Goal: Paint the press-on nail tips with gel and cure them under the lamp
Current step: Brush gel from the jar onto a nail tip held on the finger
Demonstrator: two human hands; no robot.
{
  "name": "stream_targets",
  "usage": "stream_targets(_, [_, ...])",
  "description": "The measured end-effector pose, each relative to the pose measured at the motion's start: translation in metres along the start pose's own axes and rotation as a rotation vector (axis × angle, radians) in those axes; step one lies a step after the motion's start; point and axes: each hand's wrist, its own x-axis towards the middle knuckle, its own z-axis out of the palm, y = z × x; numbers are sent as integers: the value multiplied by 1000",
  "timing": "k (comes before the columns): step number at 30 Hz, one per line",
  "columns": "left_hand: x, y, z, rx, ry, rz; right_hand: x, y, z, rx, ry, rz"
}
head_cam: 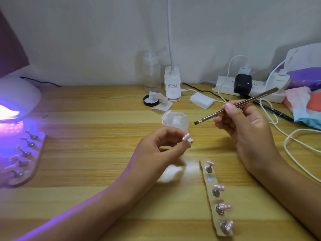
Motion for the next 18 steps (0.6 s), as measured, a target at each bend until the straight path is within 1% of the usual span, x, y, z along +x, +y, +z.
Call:
stream_targets(4, [-11, 3, 8, 30, -91, 87, 1, 1, 0, 32, -5, 12])
stream_targets(8, [-12, 1, 14, 320, -127, 198, 2, 2, -1, 14, -21, 20])
stream_targets(13, [-13, -2, 16, 489, -164, 215, 3, 3, -3, 17, -25, 42])
stream_targets(18, [-8, -3, 19, 512, -173, 220, 3, 5, -2, 4, -37, 44])
